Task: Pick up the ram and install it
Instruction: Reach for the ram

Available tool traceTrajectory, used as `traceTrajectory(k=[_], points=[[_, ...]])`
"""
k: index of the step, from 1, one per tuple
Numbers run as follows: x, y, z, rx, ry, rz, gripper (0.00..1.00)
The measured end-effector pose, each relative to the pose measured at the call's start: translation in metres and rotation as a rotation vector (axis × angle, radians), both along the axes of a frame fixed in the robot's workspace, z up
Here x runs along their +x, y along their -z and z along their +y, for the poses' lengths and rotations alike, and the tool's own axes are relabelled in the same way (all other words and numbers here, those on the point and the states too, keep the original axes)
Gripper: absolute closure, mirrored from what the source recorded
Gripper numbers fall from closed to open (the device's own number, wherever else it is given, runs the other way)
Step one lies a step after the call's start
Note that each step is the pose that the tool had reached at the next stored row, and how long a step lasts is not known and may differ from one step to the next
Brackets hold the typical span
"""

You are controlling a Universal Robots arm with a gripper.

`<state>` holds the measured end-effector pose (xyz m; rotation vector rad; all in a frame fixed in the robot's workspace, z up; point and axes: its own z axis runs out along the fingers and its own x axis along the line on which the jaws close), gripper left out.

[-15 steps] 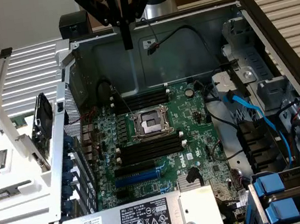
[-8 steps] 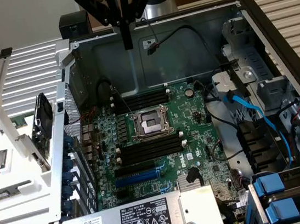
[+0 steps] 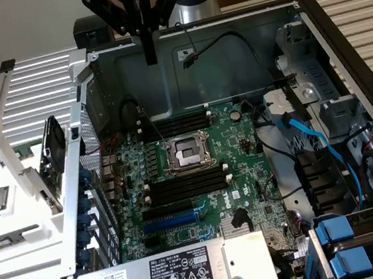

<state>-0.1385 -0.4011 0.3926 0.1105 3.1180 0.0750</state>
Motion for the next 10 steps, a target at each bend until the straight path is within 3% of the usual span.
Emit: traceTrajectory(k=[2, 6, 10], points=[[-0.007, 0.0, -0.0017, 0.0, 0.0, 0.0, 0.89], [-0.04, 0.0, -0.0097, 0.0001, 0.0, 0.0, 0.89], [-0.062, 0.0, -0.0122, 0.0003, 0.0, -0.0001, 0.89]])
